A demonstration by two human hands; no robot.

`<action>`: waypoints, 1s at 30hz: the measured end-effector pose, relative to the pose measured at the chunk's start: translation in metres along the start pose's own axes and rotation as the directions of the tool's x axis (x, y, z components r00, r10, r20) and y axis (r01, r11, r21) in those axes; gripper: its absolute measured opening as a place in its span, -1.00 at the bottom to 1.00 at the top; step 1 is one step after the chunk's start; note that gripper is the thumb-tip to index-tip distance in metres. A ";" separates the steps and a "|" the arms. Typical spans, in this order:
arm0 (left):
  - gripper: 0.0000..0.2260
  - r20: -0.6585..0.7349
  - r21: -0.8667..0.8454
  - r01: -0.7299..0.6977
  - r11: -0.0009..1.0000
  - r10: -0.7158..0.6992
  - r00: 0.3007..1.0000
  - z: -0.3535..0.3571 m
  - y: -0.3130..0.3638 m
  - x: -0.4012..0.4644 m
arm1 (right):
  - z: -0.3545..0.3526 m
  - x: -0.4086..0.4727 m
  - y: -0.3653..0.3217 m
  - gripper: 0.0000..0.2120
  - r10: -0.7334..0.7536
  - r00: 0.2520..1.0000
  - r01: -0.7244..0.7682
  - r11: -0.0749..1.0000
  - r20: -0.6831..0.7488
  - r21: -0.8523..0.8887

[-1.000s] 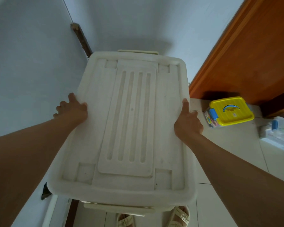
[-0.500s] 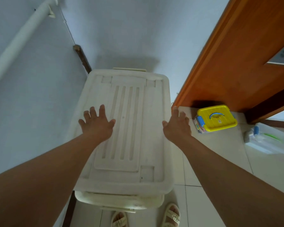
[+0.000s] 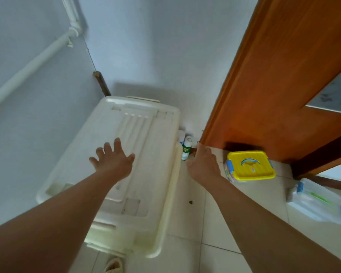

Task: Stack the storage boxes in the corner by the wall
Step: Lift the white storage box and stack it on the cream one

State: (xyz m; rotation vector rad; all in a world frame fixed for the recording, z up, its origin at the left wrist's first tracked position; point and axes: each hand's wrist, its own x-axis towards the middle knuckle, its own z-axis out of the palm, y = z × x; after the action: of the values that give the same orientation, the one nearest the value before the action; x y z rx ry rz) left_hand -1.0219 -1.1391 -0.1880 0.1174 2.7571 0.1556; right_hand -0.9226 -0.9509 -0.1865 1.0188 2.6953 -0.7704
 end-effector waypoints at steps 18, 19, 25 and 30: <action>-0.37 0.037 -0.132 0.231 0.964 -0.228 0.973 0.027 0.082 -0.037 | -0.051 0.066 0.023 -0.44 -0.295 0.938 0.321 0.937 0.181 -0.137; -0.37 0.051 -0.150 0.252 0.956 -0.247 0.968 0.028 0.082 -0.033 | -0.052 0.074 0.021 -0.45 -0.301 0.935 0.331 0.931 0.190 -0.152; -0.37 0.075 -0.181 0.332 0.926 -0.324 0.943 0.026 0.082 -0.007 | -0.051 0.118 0.002 -0.45 -0.318 0.911 0.374 0.905 0.262 -0.203; -0.38 0.082 -0.227 0.432 0.873 -0.424 0.902 0.029 0.087 0.009 | -0.045 0.148 -0.021 -0.39 -0.433 0.829 0.514 0.839 0.354 -0.178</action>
State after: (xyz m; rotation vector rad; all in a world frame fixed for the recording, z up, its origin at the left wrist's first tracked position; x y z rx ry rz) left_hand -1.0136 -1.0496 -0.2076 -0.5499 2.6304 0.3595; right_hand -1.0468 -0.8564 -0.1867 0.1328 2.6949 -0.5459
